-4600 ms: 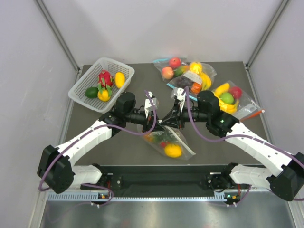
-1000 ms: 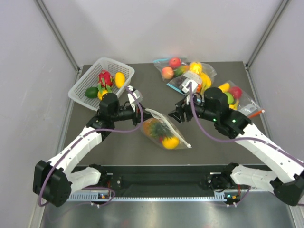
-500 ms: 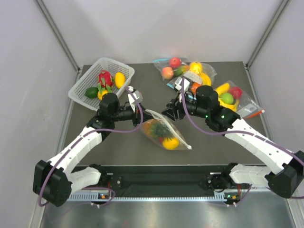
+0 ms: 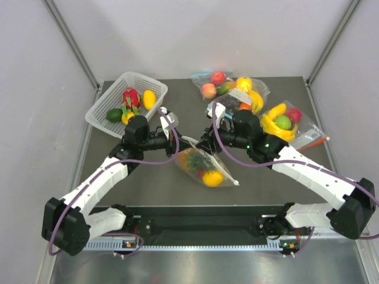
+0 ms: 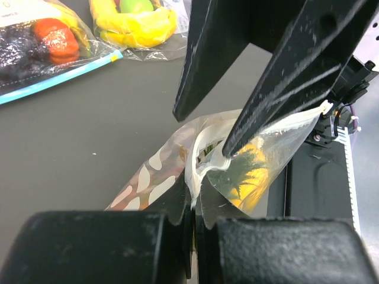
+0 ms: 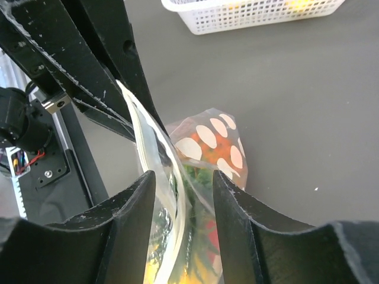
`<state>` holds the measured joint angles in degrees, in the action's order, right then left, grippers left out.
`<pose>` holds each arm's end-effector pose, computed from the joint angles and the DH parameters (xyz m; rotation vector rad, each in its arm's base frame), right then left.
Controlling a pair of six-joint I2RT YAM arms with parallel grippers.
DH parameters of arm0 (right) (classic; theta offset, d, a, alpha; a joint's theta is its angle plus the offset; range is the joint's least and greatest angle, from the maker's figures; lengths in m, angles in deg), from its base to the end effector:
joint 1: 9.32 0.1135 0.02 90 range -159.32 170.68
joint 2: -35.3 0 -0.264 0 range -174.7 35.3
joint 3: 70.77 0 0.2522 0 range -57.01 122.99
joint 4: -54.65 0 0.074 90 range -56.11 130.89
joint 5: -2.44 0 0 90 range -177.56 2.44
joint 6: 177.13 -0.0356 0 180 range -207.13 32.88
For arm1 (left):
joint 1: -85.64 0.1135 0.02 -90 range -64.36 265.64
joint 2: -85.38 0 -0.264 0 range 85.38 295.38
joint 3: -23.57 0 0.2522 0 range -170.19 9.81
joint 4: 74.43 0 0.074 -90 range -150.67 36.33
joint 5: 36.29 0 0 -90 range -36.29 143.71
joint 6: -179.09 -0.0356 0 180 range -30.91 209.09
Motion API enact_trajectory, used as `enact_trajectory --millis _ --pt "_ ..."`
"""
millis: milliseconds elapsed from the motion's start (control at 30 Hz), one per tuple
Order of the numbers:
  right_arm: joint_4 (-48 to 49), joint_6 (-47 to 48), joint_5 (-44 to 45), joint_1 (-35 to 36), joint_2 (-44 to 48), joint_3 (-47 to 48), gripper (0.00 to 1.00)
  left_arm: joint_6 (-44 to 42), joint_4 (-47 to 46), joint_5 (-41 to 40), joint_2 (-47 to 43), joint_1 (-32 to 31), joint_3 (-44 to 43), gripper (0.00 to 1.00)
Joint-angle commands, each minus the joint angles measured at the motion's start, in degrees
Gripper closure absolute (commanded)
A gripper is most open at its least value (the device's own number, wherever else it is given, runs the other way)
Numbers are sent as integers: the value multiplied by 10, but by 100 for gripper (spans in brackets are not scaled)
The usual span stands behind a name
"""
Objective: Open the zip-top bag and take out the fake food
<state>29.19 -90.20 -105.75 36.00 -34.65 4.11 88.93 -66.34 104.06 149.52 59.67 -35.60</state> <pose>0.1902 0.2081 0.3454 -0.9267 1.7833 0.8593 0.2130 -0.1343 0.3074 1.0222 1.5418 -1.1015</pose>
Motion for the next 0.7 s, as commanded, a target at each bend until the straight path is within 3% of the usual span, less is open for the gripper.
enact_trajectory --millis 0,500,633,667 --pt "19 8 19 17 -7 10 57 -3 -34 14 2 -2 -9 100" --pt "1 26 102 30 -42 22 66 -9 -9 13 -9 -10 -12 100" --pt "-5 25 110 30 -46 17 73 -11 -3 4 -15 -13 -14 100" --pt "-7 26 107 31 -47 15 80 -12 -1 2 -16 -14 -14 100"
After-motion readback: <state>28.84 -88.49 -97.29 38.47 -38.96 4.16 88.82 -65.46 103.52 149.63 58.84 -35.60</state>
